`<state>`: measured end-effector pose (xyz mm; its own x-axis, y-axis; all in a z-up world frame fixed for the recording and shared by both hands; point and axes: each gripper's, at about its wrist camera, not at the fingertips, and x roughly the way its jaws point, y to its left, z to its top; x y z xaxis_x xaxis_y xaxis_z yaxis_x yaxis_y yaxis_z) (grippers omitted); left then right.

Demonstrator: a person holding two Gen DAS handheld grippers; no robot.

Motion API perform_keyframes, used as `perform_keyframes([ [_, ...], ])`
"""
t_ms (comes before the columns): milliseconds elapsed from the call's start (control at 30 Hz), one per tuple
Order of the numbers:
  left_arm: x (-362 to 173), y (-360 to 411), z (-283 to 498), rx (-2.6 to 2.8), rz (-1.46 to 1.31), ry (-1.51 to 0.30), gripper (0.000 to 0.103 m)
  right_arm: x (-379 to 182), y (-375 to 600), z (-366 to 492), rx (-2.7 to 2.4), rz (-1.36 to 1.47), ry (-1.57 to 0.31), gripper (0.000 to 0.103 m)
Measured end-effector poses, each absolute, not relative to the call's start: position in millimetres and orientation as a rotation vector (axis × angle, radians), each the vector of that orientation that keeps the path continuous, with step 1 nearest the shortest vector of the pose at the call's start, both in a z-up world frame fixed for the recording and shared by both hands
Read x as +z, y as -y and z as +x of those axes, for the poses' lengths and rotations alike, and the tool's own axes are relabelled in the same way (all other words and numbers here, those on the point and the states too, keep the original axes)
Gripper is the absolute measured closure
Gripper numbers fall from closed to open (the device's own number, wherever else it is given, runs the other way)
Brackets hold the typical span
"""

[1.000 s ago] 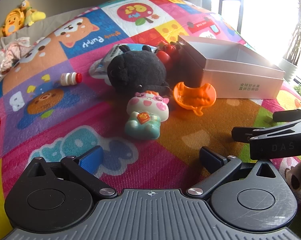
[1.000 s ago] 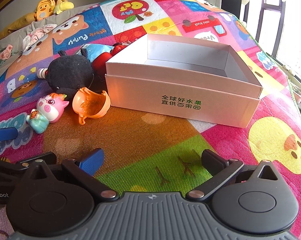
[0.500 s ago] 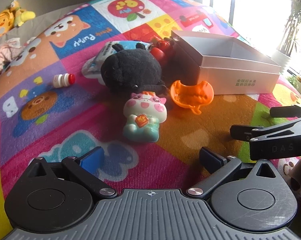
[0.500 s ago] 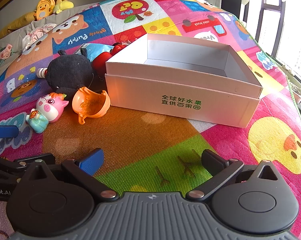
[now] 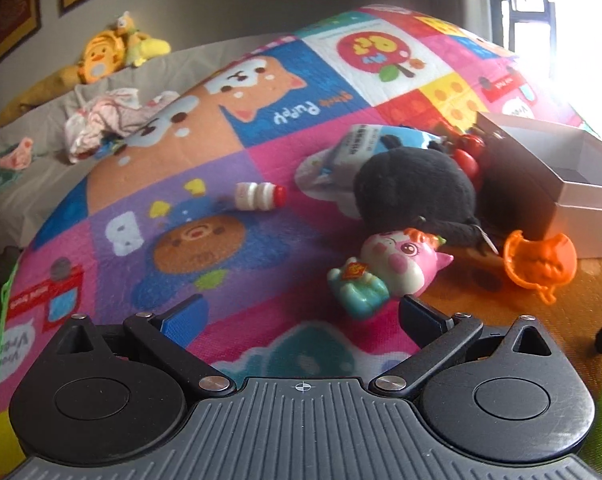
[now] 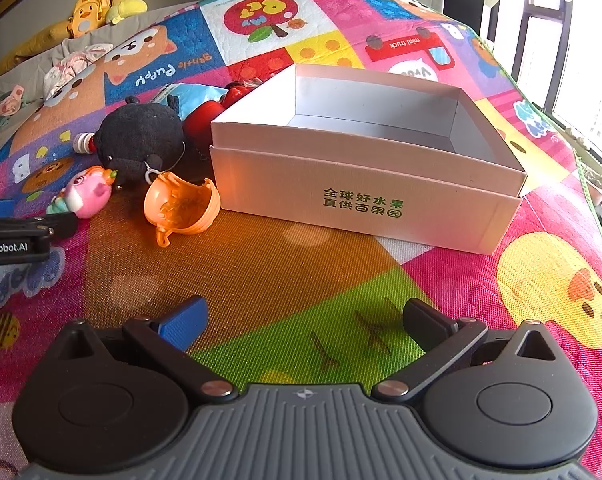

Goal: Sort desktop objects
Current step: 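Move the right tool toward the orange toy while the left tool approaches the pink pig figurine, then grasp the orange plastic toy with the right tool while the left tool grasps the pig figurine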

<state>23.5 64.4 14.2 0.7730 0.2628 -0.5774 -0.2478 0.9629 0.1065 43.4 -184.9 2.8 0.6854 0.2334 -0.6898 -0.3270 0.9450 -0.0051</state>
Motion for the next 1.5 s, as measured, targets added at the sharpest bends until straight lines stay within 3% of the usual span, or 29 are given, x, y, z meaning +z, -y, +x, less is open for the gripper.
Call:
perform_keyframes([
  [333, 14, -93, 13, 0.223, -0.111, -0.604, 0.000, 22, 138, 44, 0.496, -0.261, -0.641, 0.002],
  [567, 14, -98, 9, 0.213, -0.164, -0.592, 0.000, 14, 101, 70, 0.494, -0.234, -0.686, 0.049],
  [633, 14, -98, 9, 0.203, -0.169, -0.589, 0.000, 17, 108, 67, 0.498, -0.214, -0.680, 0.050],
  [700, 15, -92, 9, 0.182, -0.136, -0.585, 0.000, 20, 122, 60, 0.506, -0.210, -0.674, 0.057],
  [1100, 11, -53, 56, 0.054, 0.030, -0.670, 0.000, 10, 241, 30, 0.342, -0.086, -0.687, 0.057],
  [1200, 11, -48, 51, 0.008, 0.005, -0.700, 0.000, 7, 249, 33, 0.332, -0.043, -0.680, 0.044],
  [1267, 11, -42, 44, -0.031, -0.007, -0.716, 0.000, 8, 249, 34, 0.335, -0.035, -0.672, 0.028],
  [1500, 15, -33, 13, -0.271, -0.064, -0.734, 0.000, 8, 247, 35, 0.343, -0.034, -0.674, 0.020],
])
